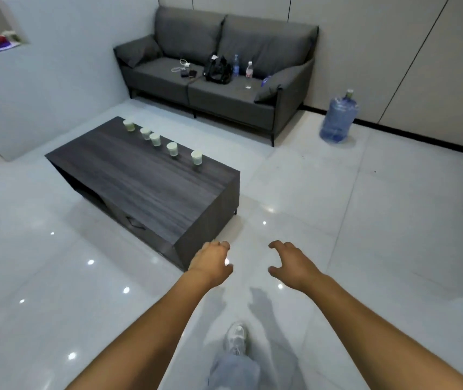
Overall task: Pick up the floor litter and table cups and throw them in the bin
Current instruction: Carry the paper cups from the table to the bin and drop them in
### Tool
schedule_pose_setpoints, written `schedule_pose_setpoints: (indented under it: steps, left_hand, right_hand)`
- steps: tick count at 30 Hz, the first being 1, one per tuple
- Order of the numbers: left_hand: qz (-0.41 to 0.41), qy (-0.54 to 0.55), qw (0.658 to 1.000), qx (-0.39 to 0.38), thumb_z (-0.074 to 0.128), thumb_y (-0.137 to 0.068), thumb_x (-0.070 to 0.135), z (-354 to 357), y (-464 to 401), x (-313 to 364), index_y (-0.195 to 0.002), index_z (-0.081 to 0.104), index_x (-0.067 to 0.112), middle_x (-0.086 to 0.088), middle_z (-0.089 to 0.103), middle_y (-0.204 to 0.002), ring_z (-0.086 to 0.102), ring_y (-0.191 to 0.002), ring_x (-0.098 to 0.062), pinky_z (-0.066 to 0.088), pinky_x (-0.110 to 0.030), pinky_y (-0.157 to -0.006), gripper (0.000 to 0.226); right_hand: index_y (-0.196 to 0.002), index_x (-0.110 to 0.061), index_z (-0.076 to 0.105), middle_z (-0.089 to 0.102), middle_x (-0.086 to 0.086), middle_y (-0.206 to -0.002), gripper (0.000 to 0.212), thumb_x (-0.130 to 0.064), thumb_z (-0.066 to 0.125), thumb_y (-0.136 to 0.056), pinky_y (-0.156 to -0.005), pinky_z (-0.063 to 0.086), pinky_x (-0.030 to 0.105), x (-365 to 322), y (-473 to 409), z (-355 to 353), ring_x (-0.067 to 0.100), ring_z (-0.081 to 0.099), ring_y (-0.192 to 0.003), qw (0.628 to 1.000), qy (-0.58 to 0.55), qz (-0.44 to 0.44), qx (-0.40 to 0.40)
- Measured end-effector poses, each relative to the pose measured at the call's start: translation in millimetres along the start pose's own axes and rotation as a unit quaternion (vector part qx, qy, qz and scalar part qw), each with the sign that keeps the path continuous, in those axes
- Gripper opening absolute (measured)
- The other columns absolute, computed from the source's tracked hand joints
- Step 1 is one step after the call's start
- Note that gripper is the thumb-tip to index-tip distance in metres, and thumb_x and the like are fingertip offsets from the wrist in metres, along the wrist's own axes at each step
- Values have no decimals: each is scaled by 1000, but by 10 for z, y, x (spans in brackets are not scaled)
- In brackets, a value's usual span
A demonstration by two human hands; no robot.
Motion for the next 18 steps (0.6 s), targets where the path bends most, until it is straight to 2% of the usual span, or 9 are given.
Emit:
schedule_pose_setpoints:
  steps: [10, 18]
  left_hand:
    - [-13, 25, 1000, 1, 54, -92, 29, -732, -2163, 221, -140, 38, 14, -8, 43, -135, 40, -125, -26, 39, -38, -103, 52]
    - [-38, 52, 998, 6, 54, -93, 25, -1214, -3420, 338, -130, 46, 10, -10, 46, -131, 41, -123, -26, 40, -38, -101, 41]
  right_hand:
    - [-142, -24, 33, 41, 5, -136, 56, -29, 56, -91, -89, 45, 33, 173, -2101, -1125, 23, 44, -120, 1000, 10, -17, 7]
    - [-142, -22, 33, 43, 7, -135, 57, -29, 58, -91, -91, 45, 33, 305, -3432, -1795, 25, 45, -120, 999, 30, -43, -16]
Point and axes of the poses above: each hand's wrist, its own y-axis away from the middle knuckle, its own z-axis out of the palm, x = y × z, the point moved 8 cm from there along -y, towards the middle knuckle
